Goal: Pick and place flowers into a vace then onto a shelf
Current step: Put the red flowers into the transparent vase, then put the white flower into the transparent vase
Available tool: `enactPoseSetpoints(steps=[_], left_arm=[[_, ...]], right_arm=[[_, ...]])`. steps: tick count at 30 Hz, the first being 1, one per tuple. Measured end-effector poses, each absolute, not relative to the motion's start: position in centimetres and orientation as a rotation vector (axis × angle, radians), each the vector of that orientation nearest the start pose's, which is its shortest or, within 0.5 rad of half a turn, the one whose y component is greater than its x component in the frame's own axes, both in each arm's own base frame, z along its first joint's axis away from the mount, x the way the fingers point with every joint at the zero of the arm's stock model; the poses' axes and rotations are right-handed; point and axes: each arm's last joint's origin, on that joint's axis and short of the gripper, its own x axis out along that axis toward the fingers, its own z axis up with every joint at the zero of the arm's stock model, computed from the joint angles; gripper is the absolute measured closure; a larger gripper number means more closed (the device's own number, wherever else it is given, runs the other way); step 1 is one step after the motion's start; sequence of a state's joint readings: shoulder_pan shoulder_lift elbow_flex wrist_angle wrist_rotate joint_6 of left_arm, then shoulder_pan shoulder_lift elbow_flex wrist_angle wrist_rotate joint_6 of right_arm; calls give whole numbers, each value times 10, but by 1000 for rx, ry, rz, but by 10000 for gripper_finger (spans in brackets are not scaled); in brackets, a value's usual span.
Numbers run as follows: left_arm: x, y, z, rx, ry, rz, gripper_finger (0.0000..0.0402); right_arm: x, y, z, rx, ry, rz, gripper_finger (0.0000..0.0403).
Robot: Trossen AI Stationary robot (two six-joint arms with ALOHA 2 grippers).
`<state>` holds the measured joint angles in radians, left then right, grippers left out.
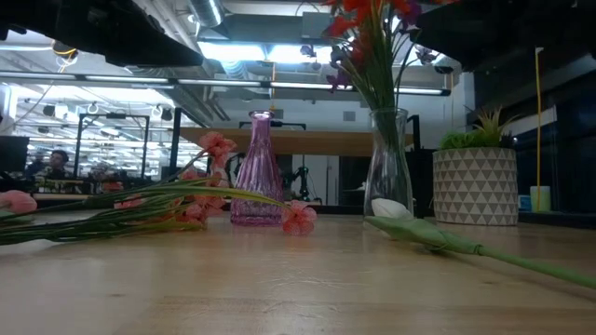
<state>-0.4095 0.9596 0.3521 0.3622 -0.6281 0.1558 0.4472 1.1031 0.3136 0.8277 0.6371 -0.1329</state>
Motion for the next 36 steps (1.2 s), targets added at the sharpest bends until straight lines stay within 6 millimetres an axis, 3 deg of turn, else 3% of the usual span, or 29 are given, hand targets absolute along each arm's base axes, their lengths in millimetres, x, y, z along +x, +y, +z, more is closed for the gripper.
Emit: enactPoseSetpoints(steps=[8, 14, 22, 36], left_arm=[[183, -61, 207, 274, 231, 196, 398], [182, -64, 205, 260, 254, 58, 398], [181, -65, 204, 235, 264, 26, 398], [180, -67, 202, 126, 283, -46, 398]], right_arm=[[204, 88, 235, -50, 258, -244, 219], [202, 99, 251, 107, 462, -299, 219], [200, 122, 247, 268, 558, -303, 221], [229, 191, 247, 252, 646, -226, 310]])
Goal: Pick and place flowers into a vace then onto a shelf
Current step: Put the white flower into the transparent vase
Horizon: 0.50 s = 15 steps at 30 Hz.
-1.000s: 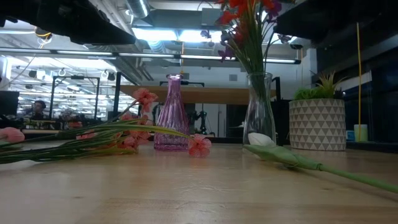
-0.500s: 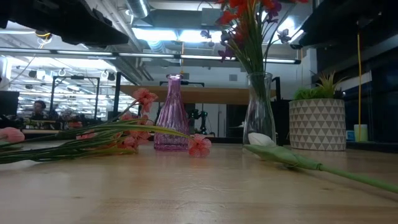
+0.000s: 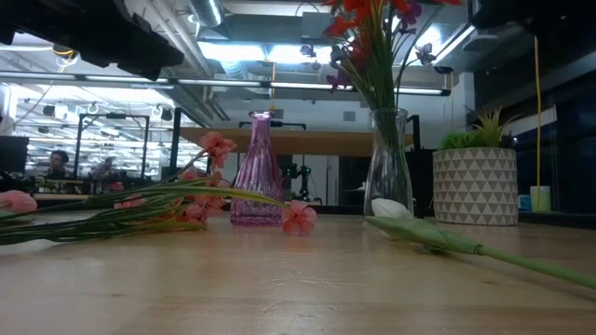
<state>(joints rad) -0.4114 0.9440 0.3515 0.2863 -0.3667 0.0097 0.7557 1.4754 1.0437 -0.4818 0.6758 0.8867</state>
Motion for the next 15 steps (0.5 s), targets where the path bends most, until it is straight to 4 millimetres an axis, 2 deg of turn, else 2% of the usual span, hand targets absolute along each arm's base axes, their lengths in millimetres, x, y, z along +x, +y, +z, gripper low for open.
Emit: enactPoseSetpoints(steps=[9, 15], left_arm=[[180, -67, 199, 102, 312, -42, 398], [179, -67, 197, 95, 335, -39, 398]], right_arm=[[250, 221, 258, 242, 723, -289, 393], [258, 230, 249, 220, 773, -348, 388]])
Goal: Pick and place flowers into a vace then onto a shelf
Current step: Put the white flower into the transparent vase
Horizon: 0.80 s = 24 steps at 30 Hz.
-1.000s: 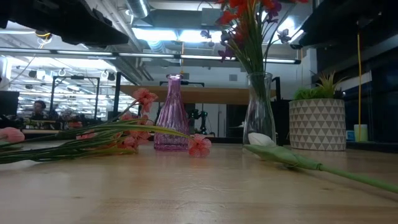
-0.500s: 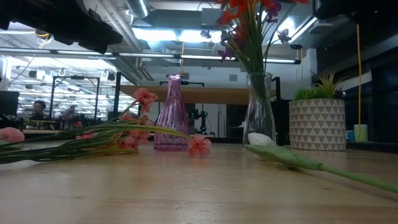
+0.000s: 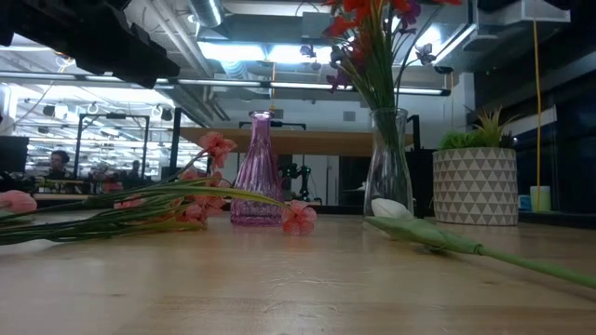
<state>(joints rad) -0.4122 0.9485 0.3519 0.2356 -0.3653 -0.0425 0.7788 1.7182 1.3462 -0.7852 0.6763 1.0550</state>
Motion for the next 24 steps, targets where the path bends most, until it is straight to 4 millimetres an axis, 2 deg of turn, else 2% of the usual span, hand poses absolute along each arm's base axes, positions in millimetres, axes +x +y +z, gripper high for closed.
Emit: enactPoseSetpoints(steps=[7, 11, 15, 24], left_arm=[[179, -67, 196, 97, 336, -40, 398], [179, -67, 196, 98, 336, -40, 398], [179, -67, 196, 98, 336, -40, 398], [179, -67, 196, 97, 336, -40, 398]], right_arm=[[266, 232, 233, 197, 796, -374, 393], [271, 229, 228, 258, 791, -423, 381], [274, 229, 221, 271, 811, -433, 342], [278, 231, 201, 341, 822, -509, 227]])
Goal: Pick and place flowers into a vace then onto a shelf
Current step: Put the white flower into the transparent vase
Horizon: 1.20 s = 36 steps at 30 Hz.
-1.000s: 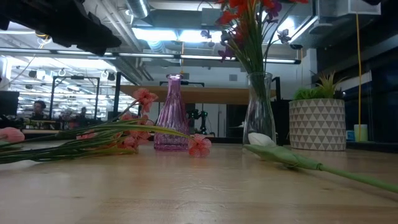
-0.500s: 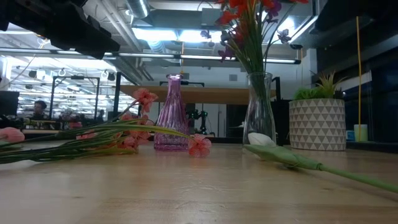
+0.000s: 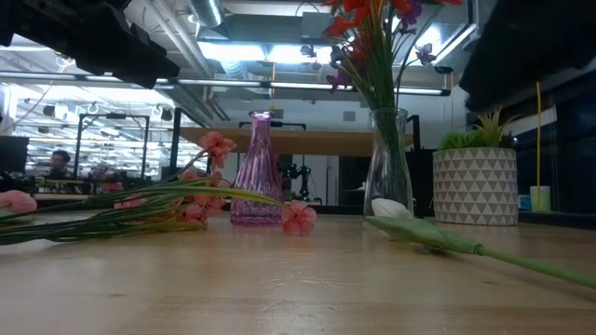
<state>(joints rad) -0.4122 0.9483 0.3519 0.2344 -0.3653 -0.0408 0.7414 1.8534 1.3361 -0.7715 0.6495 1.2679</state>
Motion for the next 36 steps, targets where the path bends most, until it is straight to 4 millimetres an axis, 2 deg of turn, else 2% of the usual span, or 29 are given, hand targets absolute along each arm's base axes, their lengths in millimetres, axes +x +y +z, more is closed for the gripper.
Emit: enactPoseSetpoints(steps=[6, 12, 18, 26, 36], left_arm=[[179, -67, 196, 95, 336, -39, 398], [179, -67, 197, 83, 335, -37, 398], [179, -67, 197, 69, 336, -35, 398], [179, -67, 197, 69, 336, -35, 398], [179, -67, 196, 53, 337, -33, 398]], right_arm=[[282, 234, 184, 385, 848, -556, 173], [292, 227, 165, 488, 880, -650, 147], [302, 217, 155, 546, 984, -664, 144], [308, 218, 154, 586, 968, -646, 144], [314, 215, 129, 548, 985, -694, 144]])
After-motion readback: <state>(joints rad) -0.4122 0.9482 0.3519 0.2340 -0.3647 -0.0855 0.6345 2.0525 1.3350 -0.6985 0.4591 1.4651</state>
